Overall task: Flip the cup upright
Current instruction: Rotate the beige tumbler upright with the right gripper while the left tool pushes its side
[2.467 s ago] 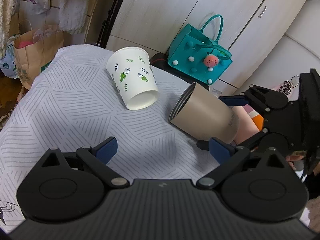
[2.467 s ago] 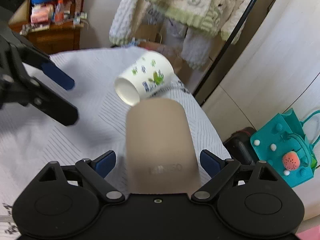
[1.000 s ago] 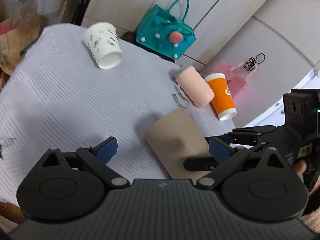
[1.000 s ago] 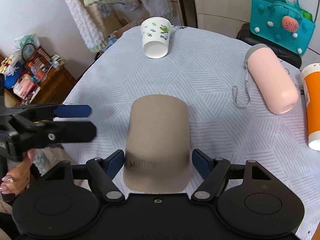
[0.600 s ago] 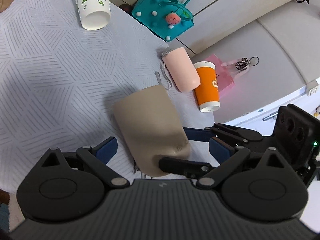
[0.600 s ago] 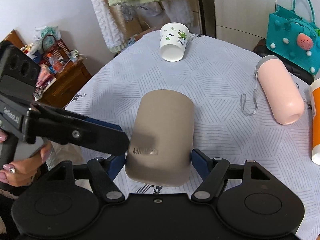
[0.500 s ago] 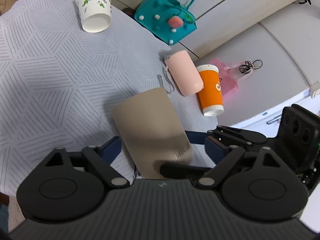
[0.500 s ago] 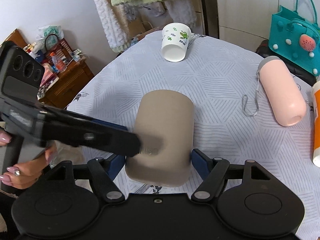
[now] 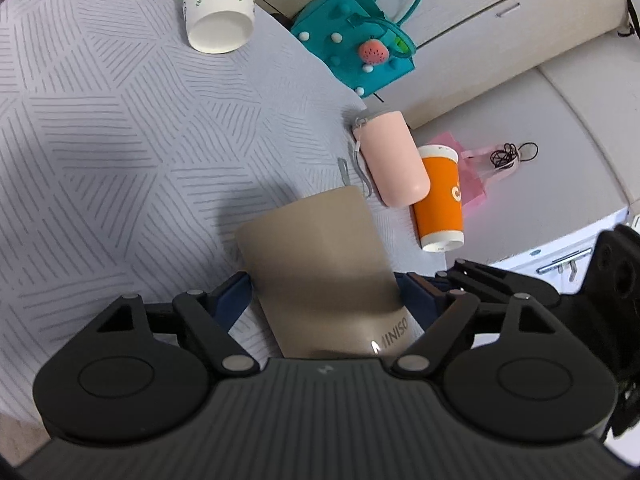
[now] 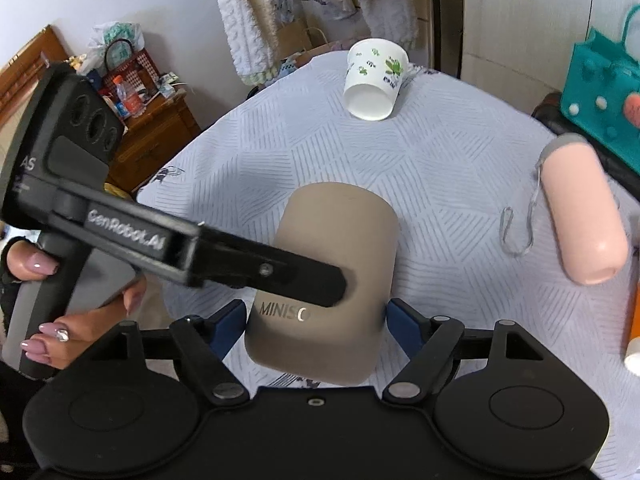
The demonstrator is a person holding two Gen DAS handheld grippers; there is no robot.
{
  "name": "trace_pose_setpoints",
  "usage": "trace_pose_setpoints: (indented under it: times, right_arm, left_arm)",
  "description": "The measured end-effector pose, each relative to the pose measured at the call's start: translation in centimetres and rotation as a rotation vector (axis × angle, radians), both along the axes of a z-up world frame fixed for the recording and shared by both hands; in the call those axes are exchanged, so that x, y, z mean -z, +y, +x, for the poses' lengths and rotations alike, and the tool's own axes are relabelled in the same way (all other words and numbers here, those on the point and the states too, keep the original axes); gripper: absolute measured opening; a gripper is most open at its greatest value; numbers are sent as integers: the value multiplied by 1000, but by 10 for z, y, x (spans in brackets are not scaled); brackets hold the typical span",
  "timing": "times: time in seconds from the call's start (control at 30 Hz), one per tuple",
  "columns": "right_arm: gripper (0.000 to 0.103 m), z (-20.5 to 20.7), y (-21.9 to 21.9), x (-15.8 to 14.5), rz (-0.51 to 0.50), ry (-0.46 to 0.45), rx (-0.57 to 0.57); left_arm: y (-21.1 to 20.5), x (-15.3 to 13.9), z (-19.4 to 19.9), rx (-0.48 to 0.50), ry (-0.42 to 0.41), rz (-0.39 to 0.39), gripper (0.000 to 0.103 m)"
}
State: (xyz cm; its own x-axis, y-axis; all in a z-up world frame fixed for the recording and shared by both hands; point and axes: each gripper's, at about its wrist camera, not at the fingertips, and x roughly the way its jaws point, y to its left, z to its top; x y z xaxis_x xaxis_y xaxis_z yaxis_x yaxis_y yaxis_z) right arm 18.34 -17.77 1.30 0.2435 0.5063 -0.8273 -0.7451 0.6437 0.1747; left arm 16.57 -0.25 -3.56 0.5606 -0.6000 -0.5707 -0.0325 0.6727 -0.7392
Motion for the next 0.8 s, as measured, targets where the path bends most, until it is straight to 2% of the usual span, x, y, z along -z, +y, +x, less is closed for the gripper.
trace_pose_setpoints:
  times: [0.17,0.23,0.37,0.47,0.63,0.8]
  right_arm:
    - [81,-11,-2,1,15,-88,5]
    - [81,-15,-3,2,36,-140,-14]
    - [79,-22,-1,-1,91,-171,-46]
    - [77,-31,6,-2,89,-235,-66]
    - [77,-26,0,0,147,-201,-11]
    - [83,-18,-5,6,196,-151,27]
  left_arm:
    - [0,2,0,12,-57,11,83]
    - [-2,-3,-4,8,-120,65,83]
    - [-6,-15,-11,-28,-233,201,81]
    - [-4,-17,-7,-22,-282,215,81]
    - [-3,-21,-8,-7,-340,238,80]
    - [-4,-20,-4,37,-327,233,78]
